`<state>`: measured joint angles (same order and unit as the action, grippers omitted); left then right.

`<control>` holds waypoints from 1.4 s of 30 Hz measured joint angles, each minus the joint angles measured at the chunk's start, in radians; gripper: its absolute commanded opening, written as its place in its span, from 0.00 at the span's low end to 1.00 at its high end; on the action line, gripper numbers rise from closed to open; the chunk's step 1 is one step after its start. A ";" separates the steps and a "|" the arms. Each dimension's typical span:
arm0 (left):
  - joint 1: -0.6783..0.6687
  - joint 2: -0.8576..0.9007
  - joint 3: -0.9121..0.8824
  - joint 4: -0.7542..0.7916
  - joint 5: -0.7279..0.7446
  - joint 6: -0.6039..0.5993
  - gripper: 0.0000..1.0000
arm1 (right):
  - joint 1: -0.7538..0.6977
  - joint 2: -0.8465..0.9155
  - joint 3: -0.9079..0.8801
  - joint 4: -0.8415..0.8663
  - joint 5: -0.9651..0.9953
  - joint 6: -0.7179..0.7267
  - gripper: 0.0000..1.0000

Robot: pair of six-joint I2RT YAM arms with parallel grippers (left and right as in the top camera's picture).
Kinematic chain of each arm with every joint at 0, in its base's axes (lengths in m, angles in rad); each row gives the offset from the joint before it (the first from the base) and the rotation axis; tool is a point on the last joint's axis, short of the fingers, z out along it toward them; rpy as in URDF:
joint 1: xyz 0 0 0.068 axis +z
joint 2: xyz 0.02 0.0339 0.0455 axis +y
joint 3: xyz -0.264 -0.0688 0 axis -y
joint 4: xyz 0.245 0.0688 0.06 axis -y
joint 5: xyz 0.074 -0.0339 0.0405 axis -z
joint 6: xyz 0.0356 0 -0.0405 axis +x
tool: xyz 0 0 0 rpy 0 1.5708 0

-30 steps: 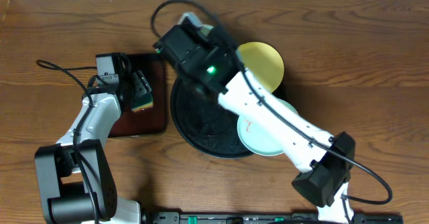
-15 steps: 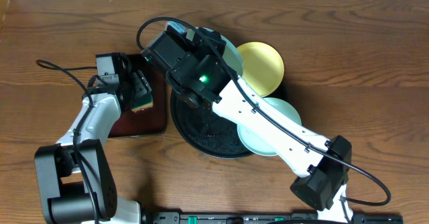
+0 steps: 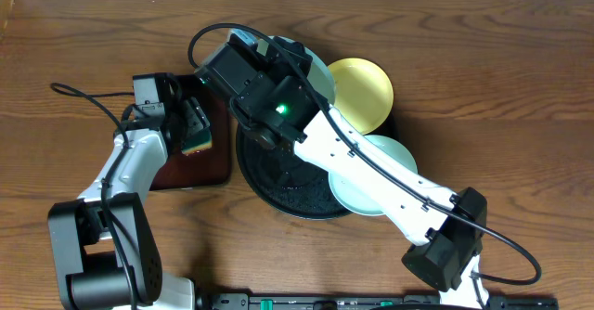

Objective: Clean dirty plates on tray and stack at the side
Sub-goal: 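Grasp the cleaned pale green plate with the right gripper and lift, then carry the pale green plate right and set it on the table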

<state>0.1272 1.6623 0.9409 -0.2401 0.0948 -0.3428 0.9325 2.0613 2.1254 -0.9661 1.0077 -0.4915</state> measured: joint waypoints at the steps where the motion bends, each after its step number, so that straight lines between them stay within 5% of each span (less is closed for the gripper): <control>1: 0.000 0.000 0.000 0.000 0.000 0.000 0.78 | 0.000 0.000 0.000 0.000 0.000 0.002 0.01; 13: 0.000 0.000 0.000 0.000 0.000 0.000 0.78 | -0.008 0.000 0.000 -0.076 -0.100 0.062 0.01; 21: 0.000 0.000 0.000 0.000 0.000 0.000 0.78 | -0.145 0.000 0.000 -0.101 -0.404 0.300 0.01; 31: 0.000 0.000 0.000 0.000 0.000 0.000 0.78 | -0.792 0.000 0.000 -0.121 -1.145 0.601 0.01; 37: 0.000 0.000 0.000 0.001 0.000 0.000 0.78 | -1.147 0.000 -0.029 -0.116 -1.289 0.656 0.01; 42: 0.000 0.000 0.000 0.000 0.000 0.000 0.78 | -1.265 0.000 -0.164 -0.039 -1.309 0.670 0.01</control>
<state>0.1272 1.6623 0.9409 -0.2398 0.0948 -0.3428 -0.3325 2.0617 1.9614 -1.0050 -0.3016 0.1787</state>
